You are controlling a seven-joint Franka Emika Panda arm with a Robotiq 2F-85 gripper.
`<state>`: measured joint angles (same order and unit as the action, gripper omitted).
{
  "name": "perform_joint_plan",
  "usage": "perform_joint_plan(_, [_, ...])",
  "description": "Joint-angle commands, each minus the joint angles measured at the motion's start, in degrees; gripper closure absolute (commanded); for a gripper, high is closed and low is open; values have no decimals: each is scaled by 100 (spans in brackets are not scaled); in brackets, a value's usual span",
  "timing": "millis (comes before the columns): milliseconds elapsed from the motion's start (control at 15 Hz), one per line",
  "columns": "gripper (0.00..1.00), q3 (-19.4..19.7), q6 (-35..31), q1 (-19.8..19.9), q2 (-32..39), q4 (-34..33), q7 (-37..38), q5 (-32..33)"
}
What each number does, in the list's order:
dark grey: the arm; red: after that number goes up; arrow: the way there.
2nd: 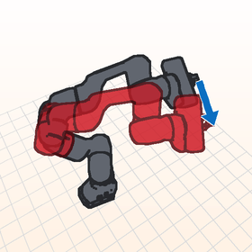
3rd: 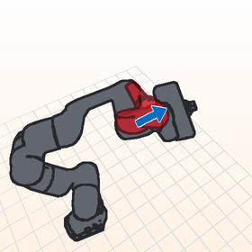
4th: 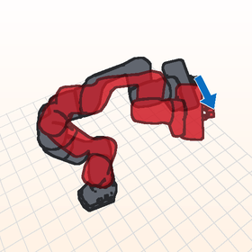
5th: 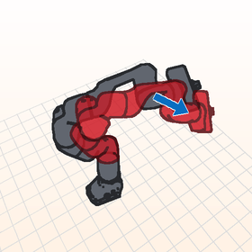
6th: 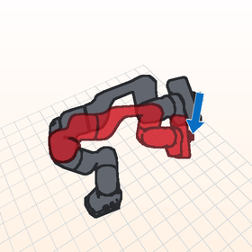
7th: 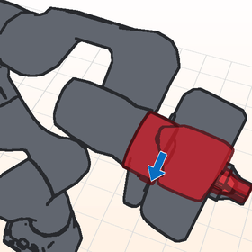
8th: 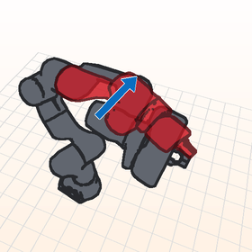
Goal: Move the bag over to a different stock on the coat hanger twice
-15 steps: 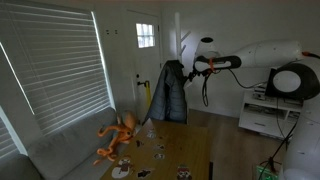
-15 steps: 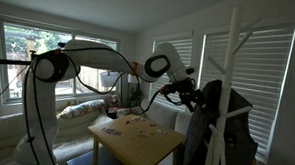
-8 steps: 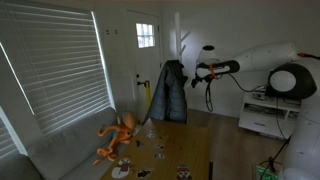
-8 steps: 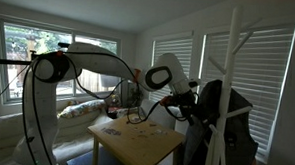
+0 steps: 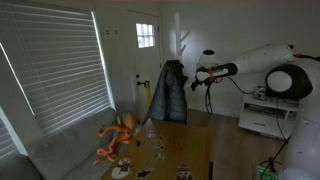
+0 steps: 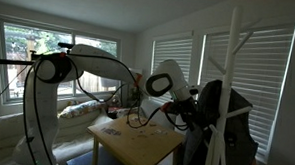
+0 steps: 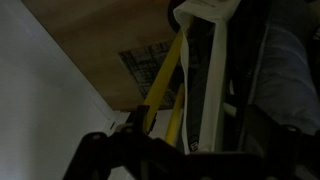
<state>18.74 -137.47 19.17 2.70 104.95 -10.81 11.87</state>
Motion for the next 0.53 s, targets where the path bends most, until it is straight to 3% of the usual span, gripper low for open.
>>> perform_joint_plan(0, [0, 16, -38, 22, 305, -104, 15, -17])
perform_joint_plan(467, [0, -58, -576, 162, 1188, -222, -66, -580])
